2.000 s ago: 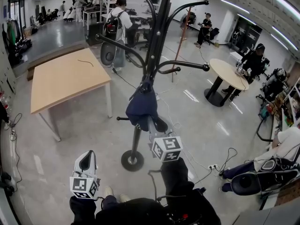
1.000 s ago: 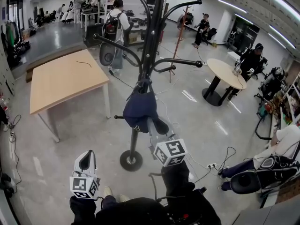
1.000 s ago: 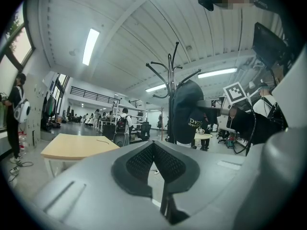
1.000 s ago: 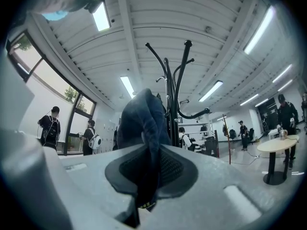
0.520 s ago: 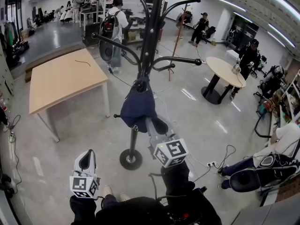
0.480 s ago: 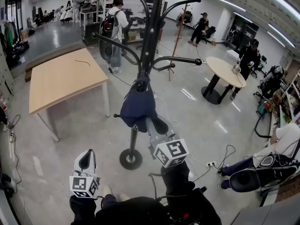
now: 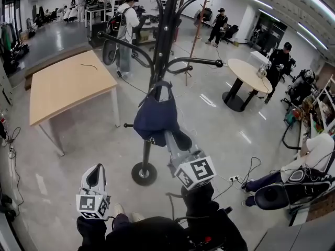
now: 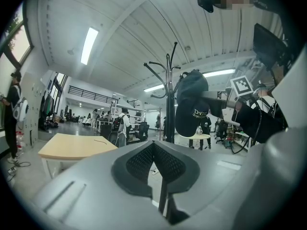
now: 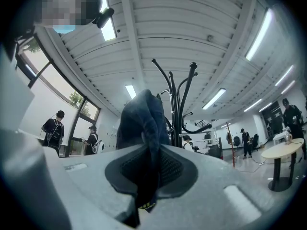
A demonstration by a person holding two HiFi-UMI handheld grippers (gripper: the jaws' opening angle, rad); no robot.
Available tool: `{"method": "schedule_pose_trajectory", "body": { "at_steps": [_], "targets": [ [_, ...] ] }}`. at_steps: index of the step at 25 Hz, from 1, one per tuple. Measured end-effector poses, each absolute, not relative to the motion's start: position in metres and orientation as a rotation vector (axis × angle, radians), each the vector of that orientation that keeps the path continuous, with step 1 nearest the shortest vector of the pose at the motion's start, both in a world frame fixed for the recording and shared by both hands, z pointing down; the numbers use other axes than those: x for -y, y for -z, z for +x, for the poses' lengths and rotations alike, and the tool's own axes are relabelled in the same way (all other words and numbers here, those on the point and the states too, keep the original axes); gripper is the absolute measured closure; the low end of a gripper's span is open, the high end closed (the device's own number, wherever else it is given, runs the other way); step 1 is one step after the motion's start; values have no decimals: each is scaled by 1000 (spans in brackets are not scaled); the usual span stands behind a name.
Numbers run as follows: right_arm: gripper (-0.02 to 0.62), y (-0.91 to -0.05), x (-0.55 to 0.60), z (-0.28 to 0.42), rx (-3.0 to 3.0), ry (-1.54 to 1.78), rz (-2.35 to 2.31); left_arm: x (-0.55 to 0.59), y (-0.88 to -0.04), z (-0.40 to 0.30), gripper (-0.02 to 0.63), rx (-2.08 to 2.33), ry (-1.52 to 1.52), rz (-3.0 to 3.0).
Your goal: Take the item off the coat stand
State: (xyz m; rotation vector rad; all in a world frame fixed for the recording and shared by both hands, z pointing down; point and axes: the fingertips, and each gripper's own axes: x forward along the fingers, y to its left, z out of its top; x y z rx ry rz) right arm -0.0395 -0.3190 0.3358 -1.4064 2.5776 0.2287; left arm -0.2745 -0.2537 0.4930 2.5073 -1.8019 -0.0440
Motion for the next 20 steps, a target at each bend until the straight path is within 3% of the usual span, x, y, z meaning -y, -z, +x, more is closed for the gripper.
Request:
{"method": "schedule_pose_trajectory", "body": {
  "at_steps": [20],
  "targets": [
    [561, -363, 276, -14, -2545, -188, -1463, 252, -472, -268, 603, 1789, 54, 2555]
  ]
}}
